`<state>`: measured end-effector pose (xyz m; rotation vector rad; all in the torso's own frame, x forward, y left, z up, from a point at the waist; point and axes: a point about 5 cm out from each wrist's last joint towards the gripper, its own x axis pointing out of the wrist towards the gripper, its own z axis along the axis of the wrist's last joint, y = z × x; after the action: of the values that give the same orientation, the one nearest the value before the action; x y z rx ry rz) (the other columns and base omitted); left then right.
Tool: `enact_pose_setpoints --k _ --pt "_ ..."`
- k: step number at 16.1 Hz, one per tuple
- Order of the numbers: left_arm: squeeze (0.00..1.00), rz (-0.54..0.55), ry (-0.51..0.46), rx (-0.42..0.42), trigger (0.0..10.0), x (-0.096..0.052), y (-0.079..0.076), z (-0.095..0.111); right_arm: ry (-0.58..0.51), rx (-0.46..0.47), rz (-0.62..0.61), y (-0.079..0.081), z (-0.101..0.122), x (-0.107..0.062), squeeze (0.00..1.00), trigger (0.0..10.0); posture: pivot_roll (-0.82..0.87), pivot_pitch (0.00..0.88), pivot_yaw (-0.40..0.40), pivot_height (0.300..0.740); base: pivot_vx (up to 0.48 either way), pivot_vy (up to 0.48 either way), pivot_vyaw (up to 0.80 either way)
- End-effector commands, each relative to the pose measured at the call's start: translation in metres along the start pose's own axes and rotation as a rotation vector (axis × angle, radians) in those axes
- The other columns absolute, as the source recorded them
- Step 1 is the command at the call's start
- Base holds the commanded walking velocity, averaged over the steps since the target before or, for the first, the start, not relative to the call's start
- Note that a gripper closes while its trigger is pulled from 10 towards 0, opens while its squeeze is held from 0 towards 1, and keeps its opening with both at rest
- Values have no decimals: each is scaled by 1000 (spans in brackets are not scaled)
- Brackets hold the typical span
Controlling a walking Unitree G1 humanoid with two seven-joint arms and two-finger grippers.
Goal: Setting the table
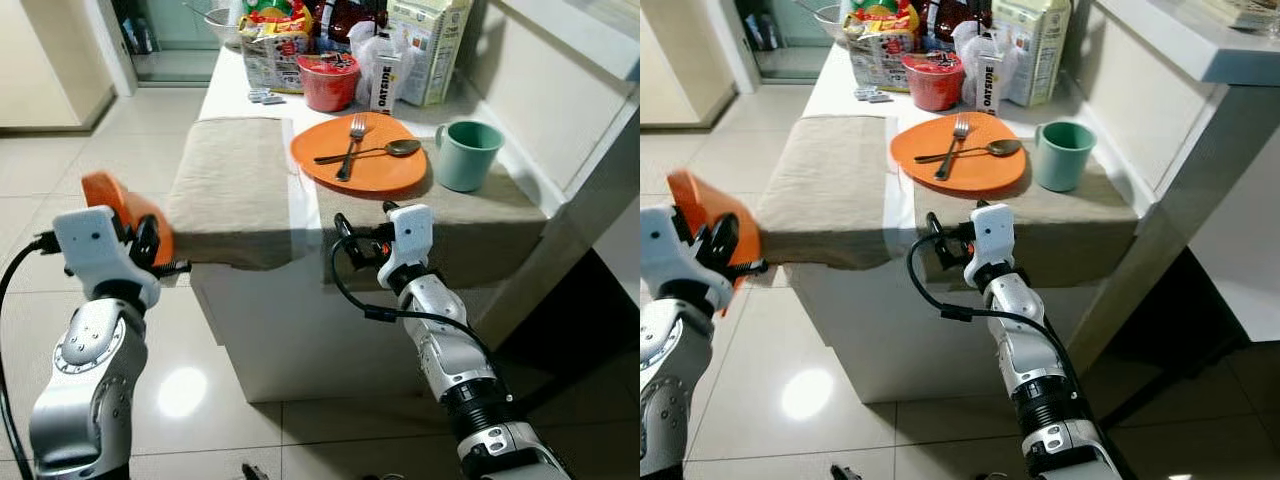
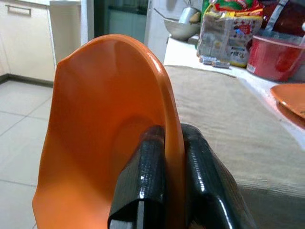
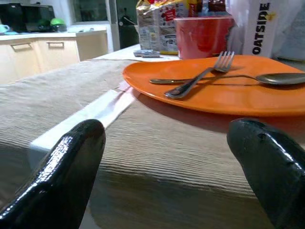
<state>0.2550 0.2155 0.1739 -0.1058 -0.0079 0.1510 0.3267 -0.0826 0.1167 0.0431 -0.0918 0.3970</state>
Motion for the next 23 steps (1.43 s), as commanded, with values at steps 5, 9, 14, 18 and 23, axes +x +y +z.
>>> enact_pose_setpoints --k 5,9,14,18,23 --pt "0 -58 -52 -4 0 3 -16 5 15 17 -3 -3 3 2 0 10000 -1 5 6 740 0 0 0" --pt "0 -69 -57 3 0 5 -19 4 29 23 -13 -5 2 1 0 10000 -5 4 7 740 0 0 0" --pt "0 -70 -77 -5 0 5 -19 6 43 23 -15 -5 0 1 0 10000 -3 2 6 740 0 0 0" --pt "0 -84 -81 0 0 6 -21 5 40 23 -20 -7 1 1 0 10000 -7 0 8 740 -221 0 0" --pt "0 -92 -81 0 0 7 -21 5 42 21 -23 -7 0 0 0 10000 -8 0 12 740 -343 -332 0"
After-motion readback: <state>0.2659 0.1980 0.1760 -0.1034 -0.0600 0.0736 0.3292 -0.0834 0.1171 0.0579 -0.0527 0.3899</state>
